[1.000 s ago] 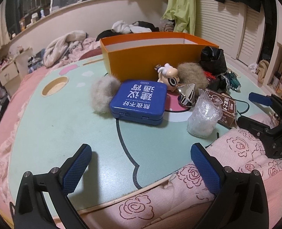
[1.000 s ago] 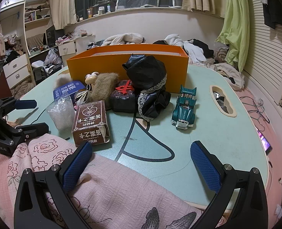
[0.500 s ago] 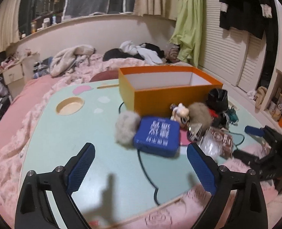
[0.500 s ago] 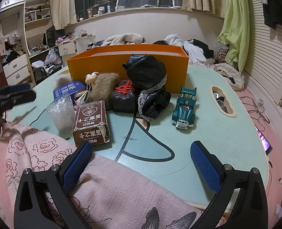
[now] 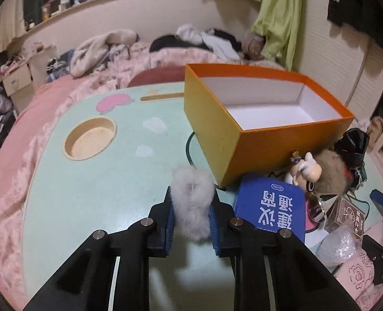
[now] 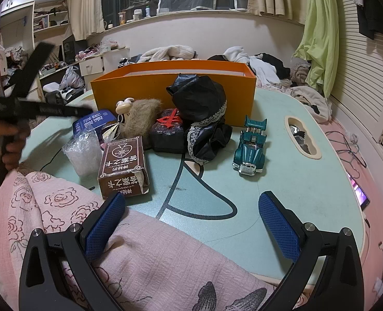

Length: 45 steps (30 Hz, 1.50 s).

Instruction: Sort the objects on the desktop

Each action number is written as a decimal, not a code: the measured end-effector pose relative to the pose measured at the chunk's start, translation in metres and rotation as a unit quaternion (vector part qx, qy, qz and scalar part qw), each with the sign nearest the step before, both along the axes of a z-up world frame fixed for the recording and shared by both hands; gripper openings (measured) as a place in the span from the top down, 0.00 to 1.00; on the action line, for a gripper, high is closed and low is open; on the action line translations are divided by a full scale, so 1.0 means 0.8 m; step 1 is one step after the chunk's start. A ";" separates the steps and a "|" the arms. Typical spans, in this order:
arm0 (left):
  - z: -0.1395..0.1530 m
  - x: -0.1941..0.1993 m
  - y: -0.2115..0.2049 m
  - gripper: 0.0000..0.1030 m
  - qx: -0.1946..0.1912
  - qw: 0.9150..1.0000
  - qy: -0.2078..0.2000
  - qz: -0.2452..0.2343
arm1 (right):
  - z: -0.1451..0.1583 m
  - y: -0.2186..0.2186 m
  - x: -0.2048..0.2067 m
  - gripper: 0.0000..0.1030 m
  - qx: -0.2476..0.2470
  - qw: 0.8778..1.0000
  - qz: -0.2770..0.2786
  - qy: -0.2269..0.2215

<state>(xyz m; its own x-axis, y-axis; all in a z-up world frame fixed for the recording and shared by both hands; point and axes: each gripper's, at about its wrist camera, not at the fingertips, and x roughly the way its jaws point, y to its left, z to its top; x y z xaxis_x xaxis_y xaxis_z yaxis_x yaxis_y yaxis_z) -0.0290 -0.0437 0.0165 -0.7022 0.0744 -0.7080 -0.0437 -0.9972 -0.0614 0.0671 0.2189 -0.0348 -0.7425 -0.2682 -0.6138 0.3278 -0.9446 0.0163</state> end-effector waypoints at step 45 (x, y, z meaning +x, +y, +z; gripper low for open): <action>0.041 -0.100 0.032 0.17 0.094 0.995 0.016 0.026 | 0.096 -0.047 -0.194 0.25 -0.067 0.994 -0.040 -0.073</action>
